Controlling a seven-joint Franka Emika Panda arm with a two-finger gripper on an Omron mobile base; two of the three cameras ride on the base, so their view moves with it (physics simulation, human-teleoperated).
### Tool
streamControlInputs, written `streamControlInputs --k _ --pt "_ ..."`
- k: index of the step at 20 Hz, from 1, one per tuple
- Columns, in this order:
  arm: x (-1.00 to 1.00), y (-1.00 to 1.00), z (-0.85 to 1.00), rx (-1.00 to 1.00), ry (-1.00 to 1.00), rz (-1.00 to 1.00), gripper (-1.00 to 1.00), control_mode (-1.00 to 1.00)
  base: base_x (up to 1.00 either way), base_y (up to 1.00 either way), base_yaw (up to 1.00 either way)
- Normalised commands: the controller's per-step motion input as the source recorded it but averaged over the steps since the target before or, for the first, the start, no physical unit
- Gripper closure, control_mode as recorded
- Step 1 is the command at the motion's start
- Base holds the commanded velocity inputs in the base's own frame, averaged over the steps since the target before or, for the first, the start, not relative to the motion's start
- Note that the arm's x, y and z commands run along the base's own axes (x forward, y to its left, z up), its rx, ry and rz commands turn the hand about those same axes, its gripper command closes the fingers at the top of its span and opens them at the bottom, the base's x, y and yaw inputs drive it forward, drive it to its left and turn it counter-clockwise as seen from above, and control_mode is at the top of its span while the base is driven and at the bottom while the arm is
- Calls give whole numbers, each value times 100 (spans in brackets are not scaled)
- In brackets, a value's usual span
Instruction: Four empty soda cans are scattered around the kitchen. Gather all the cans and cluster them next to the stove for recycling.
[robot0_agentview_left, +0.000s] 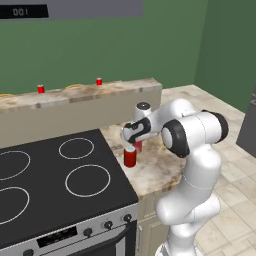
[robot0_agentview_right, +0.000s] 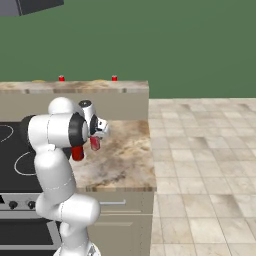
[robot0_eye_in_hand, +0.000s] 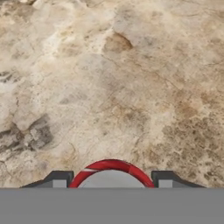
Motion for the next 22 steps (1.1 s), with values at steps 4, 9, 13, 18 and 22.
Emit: streamControlInputs --k 4,9,13,18,22 --pt "0 0 -7 0 0 -3 -100 -100 0 0 0" --pt "-1 -10 0 1 0 -3 -100 -100 0 0 0" --pt "-3 -10 4 5 -1 0 -100 -100 0 0 0" --pt "1 -7 13 4 -1 0 -100 -100 0 0 0" --pt "0 -3 22 3 -5 0 -100 -100 0 0 0"
